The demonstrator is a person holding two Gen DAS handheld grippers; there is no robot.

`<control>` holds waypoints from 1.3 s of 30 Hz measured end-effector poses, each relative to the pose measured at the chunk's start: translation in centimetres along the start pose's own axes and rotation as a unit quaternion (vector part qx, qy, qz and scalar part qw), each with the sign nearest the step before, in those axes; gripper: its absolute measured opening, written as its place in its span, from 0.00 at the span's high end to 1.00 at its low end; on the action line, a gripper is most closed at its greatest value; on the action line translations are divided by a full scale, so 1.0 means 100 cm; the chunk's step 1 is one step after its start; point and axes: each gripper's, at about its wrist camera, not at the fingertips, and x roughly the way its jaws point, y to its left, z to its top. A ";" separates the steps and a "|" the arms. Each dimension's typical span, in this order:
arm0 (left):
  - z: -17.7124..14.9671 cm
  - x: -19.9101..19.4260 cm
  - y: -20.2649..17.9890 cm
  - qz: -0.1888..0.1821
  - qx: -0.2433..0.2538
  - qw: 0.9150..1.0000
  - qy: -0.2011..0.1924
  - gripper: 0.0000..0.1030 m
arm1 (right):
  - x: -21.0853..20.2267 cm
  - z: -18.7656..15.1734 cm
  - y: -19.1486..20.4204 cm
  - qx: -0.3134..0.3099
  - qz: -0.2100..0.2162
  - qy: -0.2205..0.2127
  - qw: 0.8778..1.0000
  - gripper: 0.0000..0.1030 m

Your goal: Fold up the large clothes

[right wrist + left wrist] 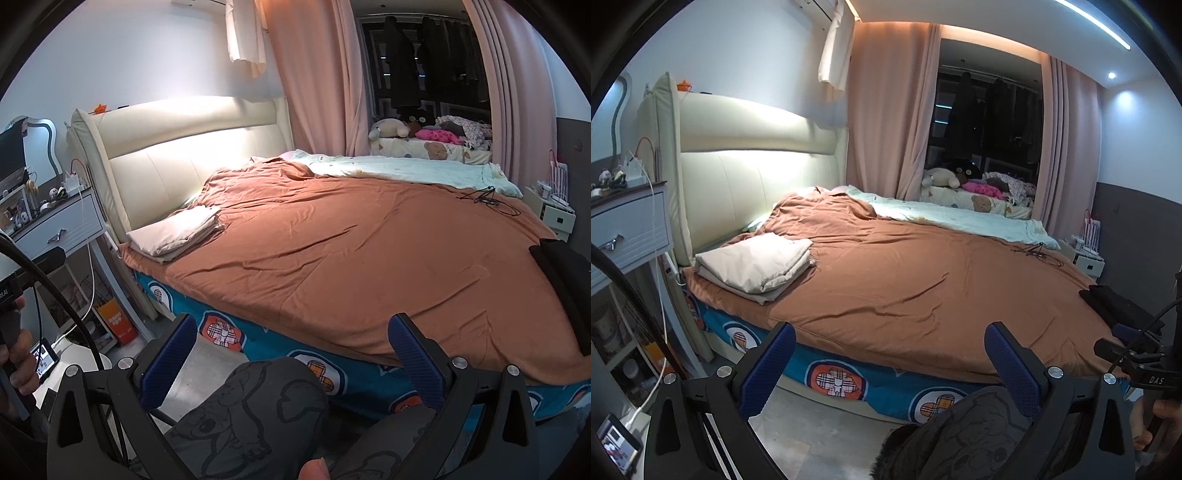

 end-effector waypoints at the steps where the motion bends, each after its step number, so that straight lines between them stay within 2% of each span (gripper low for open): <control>1: 0.000 0.000 0.000 0.000 0.000 1.000 -0.001 0.00 | -0.001 0.000 0.001 0.000 0.000 0.000 1.000 0.00; 39: -0.003 -0.004 0.009 0.008 -0.006 1.000 -0.002 0.00 | 0.000 -0.002 0.005 0.004 0.004 0.007 1.000 0.00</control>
